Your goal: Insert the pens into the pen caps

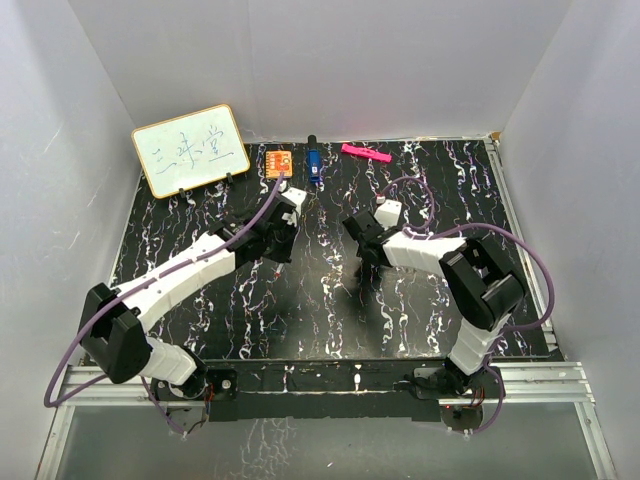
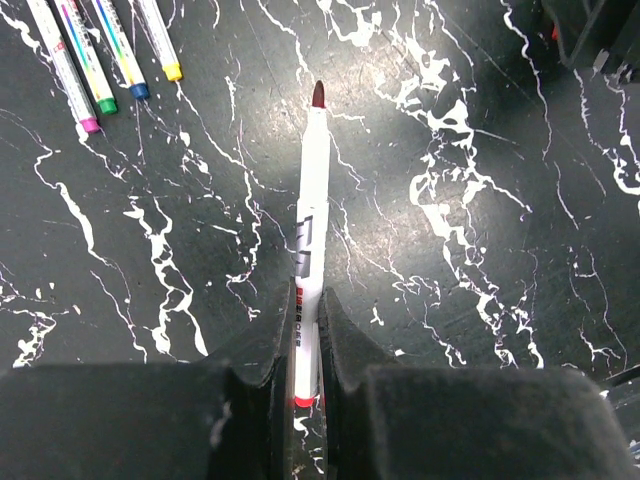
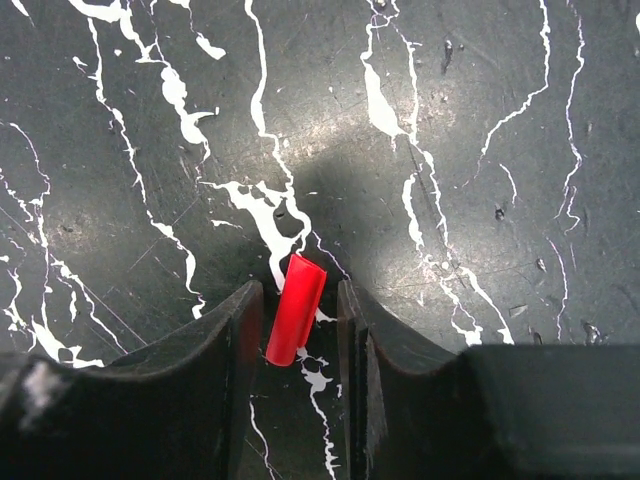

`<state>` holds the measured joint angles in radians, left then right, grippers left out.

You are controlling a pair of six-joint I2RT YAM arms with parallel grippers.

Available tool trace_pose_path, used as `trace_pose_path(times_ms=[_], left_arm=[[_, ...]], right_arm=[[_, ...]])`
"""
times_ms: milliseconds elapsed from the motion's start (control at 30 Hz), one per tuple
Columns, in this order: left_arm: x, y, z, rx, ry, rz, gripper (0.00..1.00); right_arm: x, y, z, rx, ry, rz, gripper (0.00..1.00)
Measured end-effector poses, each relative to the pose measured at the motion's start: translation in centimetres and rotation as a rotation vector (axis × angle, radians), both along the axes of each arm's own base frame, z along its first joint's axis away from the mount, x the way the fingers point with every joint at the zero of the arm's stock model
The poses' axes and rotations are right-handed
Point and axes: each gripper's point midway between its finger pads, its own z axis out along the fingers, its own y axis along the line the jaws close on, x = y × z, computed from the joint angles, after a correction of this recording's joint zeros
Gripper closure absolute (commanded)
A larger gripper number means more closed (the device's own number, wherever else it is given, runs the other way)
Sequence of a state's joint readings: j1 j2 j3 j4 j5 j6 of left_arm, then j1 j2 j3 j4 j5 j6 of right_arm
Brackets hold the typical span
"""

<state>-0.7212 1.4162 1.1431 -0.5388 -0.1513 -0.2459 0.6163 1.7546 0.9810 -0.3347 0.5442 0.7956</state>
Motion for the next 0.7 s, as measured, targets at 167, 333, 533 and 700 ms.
trace_pose_path(times_ms=[167, 333, 533, 700], left_arm=[[0.4, 0.1, 0.4, -0.014, -0.024, 0.010, 1.00], [0.4, 0.2, 0.6, -0.028, -0.036, 0.019, 1.00], [0.5, 0.2, 0.6, -0.041, -0.040, 0.029, 1.00], [0.7, -0.3, 0.4, -0.064, -0.045, 0.023, 1.00]], right_arm=[[-0.2, 0.2, 0.0, -0.013, -0.006, 0.000, 0.85], [-0.4, 0.6, -0.1, -0.026, -0.005, -0.001, 0.90], [-0.9, 1.5, -0.1, -0.032, 0.003, 0.025, 1.00], [-0.8, 1.6, 0.0, -0.026, 0.008, 0.036, 1.00]])
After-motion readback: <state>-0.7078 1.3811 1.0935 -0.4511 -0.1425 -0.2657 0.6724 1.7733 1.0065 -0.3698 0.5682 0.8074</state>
